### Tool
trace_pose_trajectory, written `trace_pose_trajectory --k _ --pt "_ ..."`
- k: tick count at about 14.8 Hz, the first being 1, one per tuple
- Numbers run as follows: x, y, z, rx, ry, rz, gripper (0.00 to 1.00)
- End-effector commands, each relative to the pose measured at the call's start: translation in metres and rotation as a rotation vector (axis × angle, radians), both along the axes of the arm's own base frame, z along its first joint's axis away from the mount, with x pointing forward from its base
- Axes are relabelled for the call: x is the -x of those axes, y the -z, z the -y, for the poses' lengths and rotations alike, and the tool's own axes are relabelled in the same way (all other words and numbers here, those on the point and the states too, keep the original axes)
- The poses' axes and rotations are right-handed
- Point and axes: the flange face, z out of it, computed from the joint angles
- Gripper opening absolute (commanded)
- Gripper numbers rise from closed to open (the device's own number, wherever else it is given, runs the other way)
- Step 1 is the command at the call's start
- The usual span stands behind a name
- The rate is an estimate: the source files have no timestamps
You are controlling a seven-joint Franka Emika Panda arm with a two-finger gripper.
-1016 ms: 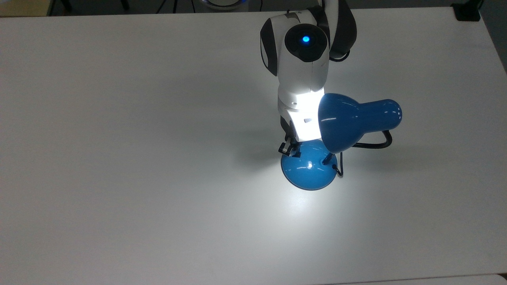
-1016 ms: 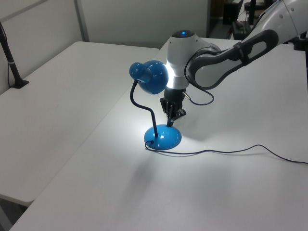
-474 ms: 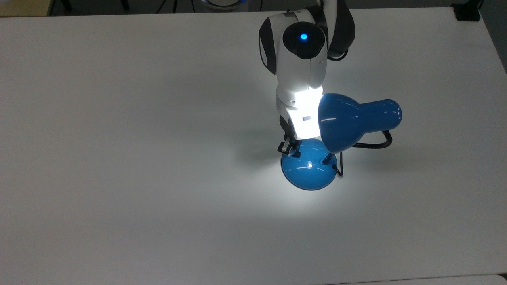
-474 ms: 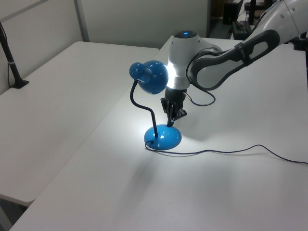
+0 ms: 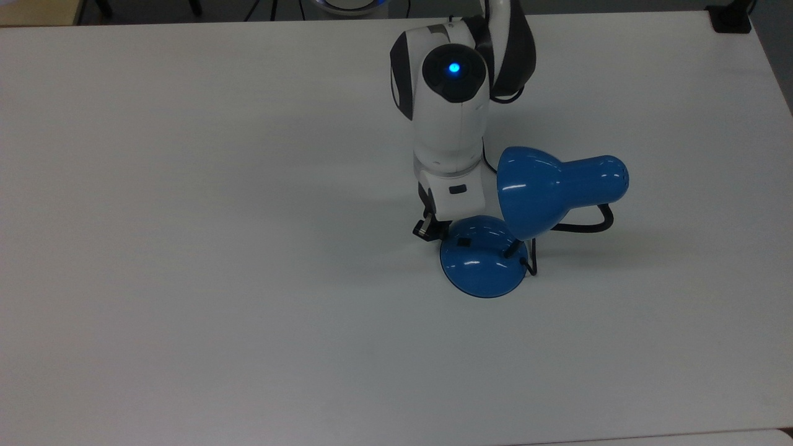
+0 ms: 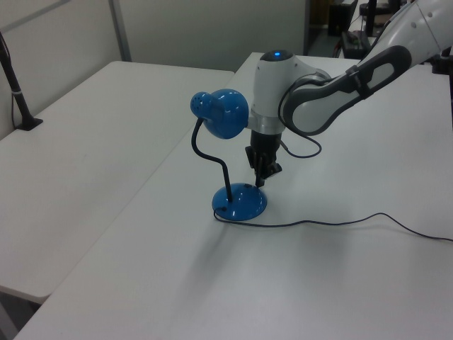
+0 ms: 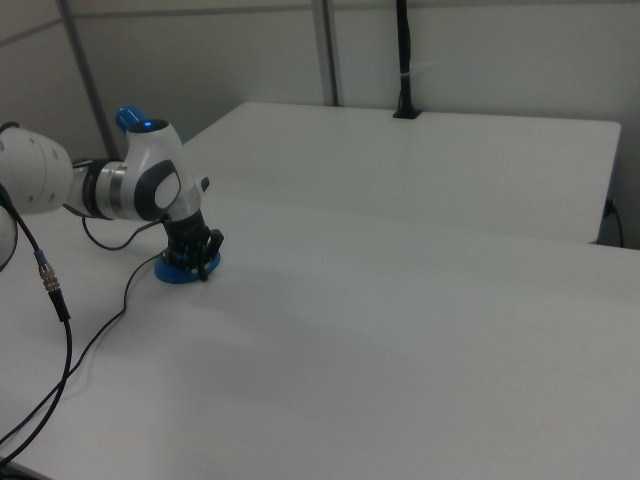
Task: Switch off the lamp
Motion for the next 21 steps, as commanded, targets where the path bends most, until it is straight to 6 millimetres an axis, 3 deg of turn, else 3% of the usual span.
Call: trace_pose_trajectory --k 1,5,6,7,9,10,13,16,18,21 --pt "0.019 0.022 0.007 -0.001 0.049 -0.033 0.00" --pt "0.053 -0.037 0.042 -0.033 0.126 -0.023 0.01" --pt "0.058 -0.053 0.054 -0.037 0.152 -0.033 0.06" --pt "0.061 -0.082 0.078 -0.042 0.211 -0.056 0.14" --pt "0.070 -0.122 0.108 -0.055 0.301 -0.078 0.76" --pt "0.078 -0.139 0.122 -0.059 0.360 -0.092 1.00" --pt "0.100 -0.196 0.179 -0.088 0.681 -0.118 1.00" --pt "0.108 -0.220 0.222 -0.082 1.054 -0.157 1.00" --pt "0.107 -0.238 0.241 -0.057 1.166 -0.104 1.00" --pt "0.107 -0.242 0.248 -0.059 1.192 -0.098 1.00"
